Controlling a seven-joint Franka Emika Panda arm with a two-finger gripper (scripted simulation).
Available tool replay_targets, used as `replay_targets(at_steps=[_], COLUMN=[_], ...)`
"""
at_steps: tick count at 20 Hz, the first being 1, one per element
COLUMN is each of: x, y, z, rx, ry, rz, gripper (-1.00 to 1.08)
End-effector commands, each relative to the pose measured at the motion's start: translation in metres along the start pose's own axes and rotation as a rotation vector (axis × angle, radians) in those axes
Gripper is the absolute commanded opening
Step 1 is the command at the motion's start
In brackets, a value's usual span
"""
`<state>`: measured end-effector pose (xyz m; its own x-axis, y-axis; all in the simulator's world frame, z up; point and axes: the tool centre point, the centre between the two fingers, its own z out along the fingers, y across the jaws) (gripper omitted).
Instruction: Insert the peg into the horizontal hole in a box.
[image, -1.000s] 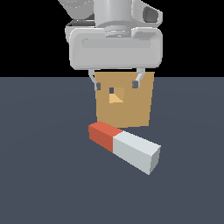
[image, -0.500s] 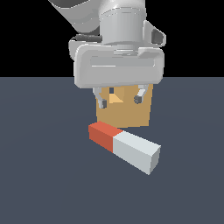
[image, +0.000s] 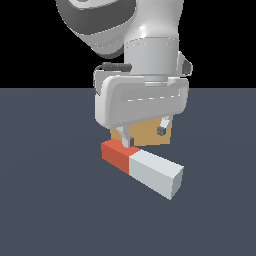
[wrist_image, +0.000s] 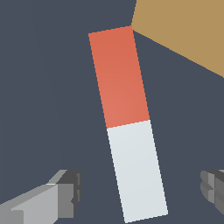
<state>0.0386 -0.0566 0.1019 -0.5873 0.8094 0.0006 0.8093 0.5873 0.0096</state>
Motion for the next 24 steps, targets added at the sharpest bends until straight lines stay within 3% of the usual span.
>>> replay_targets(at_steps=[1,11,24], x=[-0.005,-0.015,-0.015], y=[0.002,0.007,0.006], z=[0.008,0.026,0.051], rx=[0.002,0.009,0.010], ry=[0.000,0.001,0.001], rz=[-0.055,-0.181,-0.190], gripper=[1.00,1.00,1.00])
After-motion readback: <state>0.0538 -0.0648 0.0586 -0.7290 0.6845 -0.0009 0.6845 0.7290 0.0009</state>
